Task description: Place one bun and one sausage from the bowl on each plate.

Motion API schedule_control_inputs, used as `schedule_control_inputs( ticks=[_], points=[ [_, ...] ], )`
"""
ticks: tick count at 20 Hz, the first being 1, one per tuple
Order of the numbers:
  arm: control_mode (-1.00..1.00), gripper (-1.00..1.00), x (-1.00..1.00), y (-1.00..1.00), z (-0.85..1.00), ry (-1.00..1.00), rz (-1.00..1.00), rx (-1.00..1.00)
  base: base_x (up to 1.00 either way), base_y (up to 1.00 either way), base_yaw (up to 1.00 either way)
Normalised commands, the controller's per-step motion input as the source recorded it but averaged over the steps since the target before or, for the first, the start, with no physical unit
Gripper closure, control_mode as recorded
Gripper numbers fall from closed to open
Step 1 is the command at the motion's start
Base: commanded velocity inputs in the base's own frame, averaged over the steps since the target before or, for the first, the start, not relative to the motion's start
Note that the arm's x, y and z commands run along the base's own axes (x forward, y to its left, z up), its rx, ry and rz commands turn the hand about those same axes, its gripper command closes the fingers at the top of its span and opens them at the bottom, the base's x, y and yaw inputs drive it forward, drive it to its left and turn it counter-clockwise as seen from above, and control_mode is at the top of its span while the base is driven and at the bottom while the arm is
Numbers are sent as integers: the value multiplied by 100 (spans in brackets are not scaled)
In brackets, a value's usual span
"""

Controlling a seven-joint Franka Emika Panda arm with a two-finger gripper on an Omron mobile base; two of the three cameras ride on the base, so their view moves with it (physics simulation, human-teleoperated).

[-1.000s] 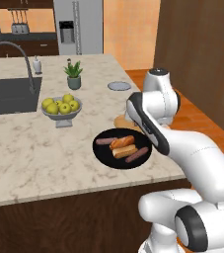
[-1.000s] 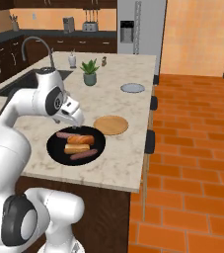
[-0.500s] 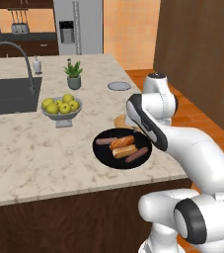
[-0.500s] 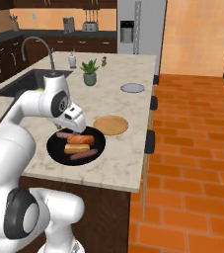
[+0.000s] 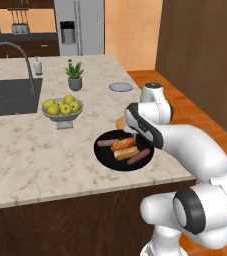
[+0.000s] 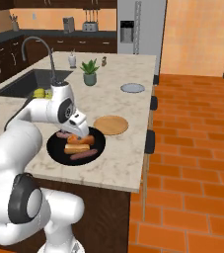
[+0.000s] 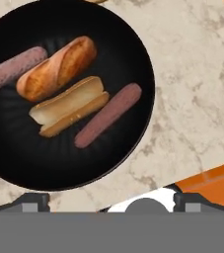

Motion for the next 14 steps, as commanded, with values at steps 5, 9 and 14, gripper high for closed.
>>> schedule_control_inputs(
  ticks=[5,9,14],
  points=[
    [-100,-100,4,-9,-73,0,-10,0,0,0,0],
    [-100,-100,7,0,-57,0,-5,0,0,0,0],
    [-100,-100,0,0,-58,1,-3,0,0,0,0]
  ],
)
